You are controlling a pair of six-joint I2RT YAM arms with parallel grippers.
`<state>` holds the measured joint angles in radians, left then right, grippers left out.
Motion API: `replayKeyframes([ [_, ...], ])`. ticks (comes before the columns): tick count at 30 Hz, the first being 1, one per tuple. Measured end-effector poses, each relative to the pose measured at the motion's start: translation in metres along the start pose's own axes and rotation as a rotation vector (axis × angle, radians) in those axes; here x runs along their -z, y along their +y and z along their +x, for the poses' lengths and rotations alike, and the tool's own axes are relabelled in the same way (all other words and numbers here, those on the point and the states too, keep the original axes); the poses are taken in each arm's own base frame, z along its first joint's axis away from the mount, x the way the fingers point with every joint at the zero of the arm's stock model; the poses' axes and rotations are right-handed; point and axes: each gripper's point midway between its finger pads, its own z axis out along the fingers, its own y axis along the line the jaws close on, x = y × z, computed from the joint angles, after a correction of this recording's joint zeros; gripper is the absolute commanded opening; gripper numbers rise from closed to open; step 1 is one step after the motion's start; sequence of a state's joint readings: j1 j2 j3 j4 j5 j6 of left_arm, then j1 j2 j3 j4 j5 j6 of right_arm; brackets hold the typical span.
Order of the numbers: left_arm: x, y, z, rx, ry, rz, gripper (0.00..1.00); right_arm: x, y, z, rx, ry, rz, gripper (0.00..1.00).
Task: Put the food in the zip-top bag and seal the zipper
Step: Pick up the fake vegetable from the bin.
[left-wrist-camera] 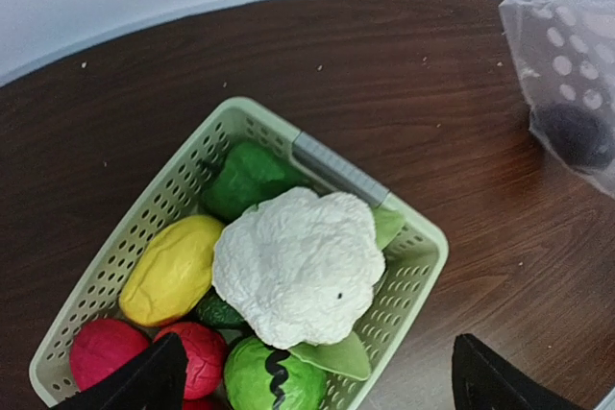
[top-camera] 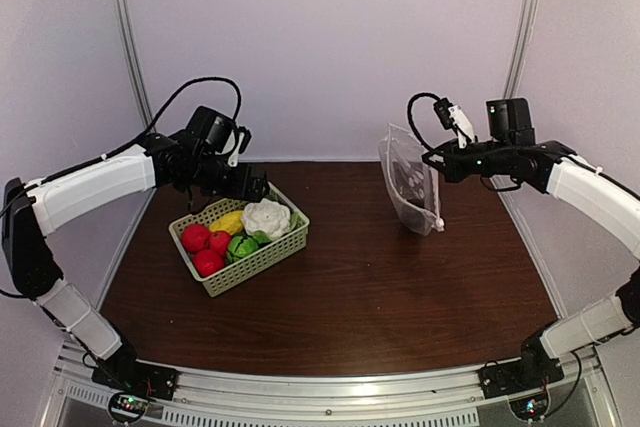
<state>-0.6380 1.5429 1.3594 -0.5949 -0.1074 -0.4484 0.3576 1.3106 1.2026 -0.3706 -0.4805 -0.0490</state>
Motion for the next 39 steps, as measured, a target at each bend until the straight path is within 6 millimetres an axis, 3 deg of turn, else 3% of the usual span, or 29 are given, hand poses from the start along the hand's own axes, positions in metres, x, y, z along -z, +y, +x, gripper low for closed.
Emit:
replayKeyframes([
  [4,-0.025,0.026,0.025,0.073,0.101,-0.033,0.94,0.001,0.000,0.000,0.013,-0.002,0.003,0.00],
  [9,-0.040,0.036,0.037,0.146,0.148,-0.017,0.93,0.005,-0.007,-0.005,0.056,-0.001,0.049,0.00],
  [16,-0.054,0.033,0.048,0.251,0.184,0.069,0.90,0.002,-0.016,-0.010,0.091,0.021,0.083,0.00],
  [22,-0.069,0.029,0.065,0.294,0.236,0.113,0.97,-0.001,-0.017,-0.001,0.084,0.038,0.082,0.00],
  [29,-0.080,0.028,0.067,0.319,0.241,0.119,0.97,-0.004,-0.016,0.011,0.073,0.060,0.076,0.00],
  [39,-0.096,0.019,0.070,0.367,0.252,0.182,0.91,-0.001,-0.015,0.014,0.063,0.056,0.077,0.00],
])
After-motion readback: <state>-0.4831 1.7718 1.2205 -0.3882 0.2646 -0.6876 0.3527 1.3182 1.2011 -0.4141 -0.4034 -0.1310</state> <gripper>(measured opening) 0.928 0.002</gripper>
